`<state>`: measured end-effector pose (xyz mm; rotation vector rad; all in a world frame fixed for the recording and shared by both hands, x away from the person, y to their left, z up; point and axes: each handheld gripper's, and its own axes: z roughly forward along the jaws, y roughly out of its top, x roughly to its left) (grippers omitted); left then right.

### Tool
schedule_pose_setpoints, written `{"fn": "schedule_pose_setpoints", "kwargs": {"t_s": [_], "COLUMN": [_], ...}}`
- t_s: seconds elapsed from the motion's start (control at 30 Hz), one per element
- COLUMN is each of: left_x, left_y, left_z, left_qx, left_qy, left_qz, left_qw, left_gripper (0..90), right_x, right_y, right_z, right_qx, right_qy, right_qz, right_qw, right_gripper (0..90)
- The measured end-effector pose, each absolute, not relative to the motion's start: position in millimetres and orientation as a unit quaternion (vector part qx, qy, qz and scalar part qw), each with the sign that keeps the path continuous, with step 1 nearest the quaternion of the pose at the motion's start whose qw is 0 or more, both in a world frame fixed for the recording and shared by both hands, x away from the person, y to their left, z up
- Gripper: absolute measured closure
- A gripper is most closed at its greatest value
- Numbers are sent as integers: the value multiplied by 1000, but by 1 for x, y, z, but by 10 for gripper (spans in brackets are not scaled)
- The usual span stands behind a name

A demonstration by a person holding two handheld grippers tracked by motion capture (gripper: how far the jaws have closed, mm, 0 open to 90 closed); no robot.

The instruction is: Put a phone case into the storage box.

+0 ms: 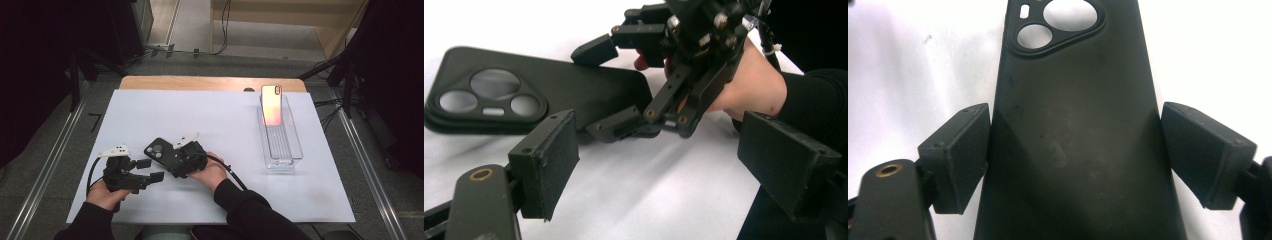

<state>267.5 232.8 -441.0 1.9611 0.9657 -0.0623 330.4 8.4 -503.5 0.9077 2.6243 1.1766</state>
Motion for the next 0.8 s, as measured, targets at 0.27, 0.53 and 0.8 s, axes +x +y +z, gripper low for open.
{"fn": "schedule_pose_setpoints", "kwargs": {"t_s": [0.27, 0.53, 0.8], "left_x": [267, 268, 272], "left_y": [233, 230, 221], "left_z": [-441, -440, -439], "left_qx": [796, 796, 801], "left_qy": [393, 392, 384], "left_qz": [-26, -27, -29], "left_qw": [459, 460, 458], "left_gripper": [169, 169, 169], "right_x": [336, 339, 333], "right_y": [-5, -27, -58], "right_z": [-492, -474, -457], "right_qx": [316, 332, 351], "right_qy": [859, 848, 833], "right_qz": [397, 407, 422], "right_qw": [63, 61, 64], "right_gripper": [143, 142, 142]}}
